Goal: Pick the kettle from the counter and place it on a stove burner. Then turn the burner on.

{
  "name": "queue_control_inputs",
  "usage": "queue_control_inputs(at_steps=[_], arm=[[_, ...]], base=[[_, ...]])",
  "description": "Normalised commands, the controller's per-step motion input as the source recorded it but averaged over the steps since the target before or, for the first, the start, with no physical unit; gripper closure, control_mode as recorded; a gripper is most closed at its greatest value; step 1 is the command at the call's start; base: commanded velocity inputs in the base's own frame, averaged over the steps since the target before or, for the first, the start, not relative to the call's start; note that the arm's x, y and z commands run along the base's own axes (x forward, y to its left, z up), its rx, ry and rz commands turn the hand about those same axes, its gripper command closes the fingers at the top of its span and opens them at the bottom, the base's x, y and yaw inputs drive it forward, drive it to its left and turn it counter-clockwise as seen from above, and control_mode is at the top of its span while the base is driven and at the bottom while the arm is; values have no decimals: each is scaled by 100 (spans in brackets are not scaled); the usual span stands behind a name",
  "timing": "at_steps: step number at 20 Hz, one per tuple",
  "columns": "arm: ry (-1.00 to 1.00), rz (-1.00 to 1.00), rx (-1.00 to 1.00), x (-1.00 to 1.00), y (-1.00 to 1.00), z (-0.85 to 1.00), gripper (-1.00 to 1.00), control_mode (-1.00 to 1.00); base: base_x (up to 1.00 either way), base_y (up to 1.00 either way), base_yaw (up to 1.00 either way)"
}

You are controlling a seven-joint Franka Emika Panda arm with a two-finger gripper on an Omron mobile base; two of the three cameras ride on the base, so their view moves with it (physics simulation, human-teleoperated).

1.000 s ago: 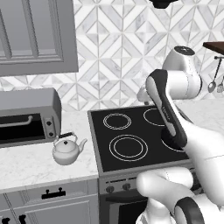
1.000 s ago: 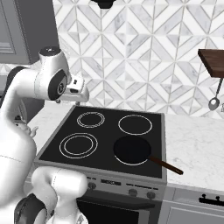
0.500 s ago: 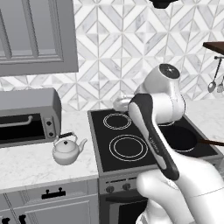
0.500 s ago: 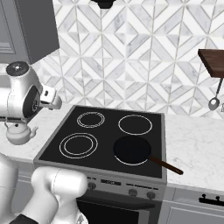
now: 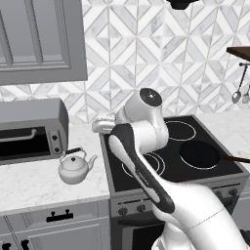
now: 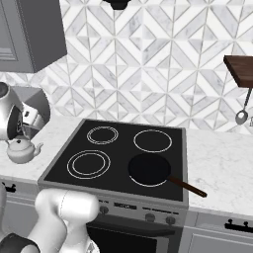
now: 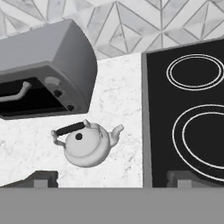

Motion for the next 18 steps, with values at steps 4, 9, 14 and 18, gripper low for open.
queue_control_inputs(at_steps=[4,9,14,18], arm=[[34,-3,-3,40,100,-30,-100,-100],[19,-5,-8,45,84,-4,-100,-100],[21,0,0,12,20,-23,-100,-100],[14,-5,-1,23,21,-51,-100,-100]], base=[[0,0,0],[0,0,0],[0,0,0],[0,0,0]])
